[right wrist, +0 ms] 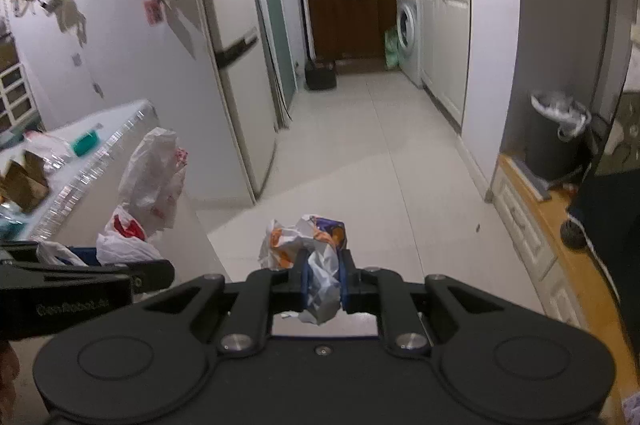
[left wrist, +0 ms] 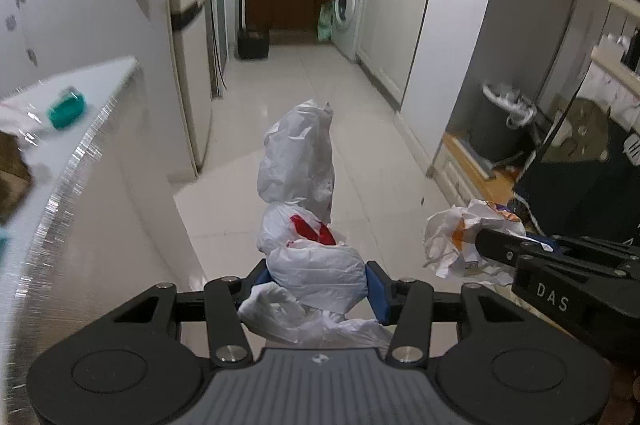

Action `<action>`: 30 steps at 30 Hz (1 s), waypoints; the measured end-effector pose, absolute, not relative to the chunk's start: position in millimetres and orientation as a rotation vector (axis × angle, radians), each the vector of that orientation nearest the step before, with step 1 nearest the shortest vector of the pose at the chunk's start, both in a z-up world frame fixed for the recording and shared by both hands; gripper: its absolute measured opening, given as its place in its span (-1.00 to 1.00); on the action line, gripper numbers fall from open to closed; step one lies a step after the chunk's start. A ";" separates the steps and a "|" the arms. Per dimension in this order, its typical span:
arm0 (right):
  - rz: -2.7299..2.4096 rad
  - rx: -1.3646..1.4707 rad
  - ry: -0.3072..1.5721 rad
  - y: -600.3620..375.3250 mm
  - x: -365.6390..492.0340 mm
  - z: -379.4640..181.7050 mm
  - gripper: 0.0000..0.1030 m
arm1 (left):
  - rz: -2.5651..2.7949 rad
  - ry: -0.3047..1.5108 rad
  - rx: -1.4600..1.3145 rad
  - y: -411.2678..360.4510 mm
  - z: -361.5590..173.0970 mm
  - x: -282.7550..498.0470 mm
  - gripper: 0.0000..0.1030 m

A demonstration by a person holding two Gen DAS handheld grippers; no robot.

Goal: Collect trash
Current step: 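Carry both held bags from the counter over the yellow trash bin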

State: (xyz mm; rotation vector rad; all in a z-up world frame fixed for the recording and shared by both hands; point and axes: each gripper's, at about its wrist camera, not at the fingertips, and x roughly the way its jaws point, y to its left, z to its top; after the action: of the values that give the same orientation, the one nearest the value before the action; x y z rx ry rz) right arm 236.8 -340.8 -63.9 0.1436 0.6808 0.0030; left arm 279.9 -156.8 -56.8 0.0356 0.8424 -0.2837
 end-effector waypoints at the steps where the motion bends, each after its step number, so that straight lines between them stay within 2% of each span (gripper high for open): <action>1: -0.002 0.148 0.696 -342.1 242.2 -71.7 -0.71 | -0.280 0.856 0.032 -157.9 -64.3 285.5 -0.03; 17: -0.065 0.228 0.998 -342.1 307.2 -218.9 -0.71 | -0.233 1.165 0.007 -155.7 -233.0 352.8 -0.03; 22: -0.073 0.227 1.104 -344.8 314.3 -263.5 -0.71 | -0.229 1.242 0.023 -155.9 -273.3 362.2 -0.03; 30: -0.060 0.295 1.174 -356.6 325.3 -298.3 -0.69 | -0.258 1.323 0.050 -167.0 -313.1 366.9 -0.03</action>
State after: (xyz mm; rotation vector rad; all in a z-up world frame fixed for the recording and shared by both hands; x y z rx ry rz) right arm 325.3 -356.6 -298.3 0.2954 1.1738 -0.0603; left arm 366.9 -167.0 -313.1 0.0502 1.3230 -0.2580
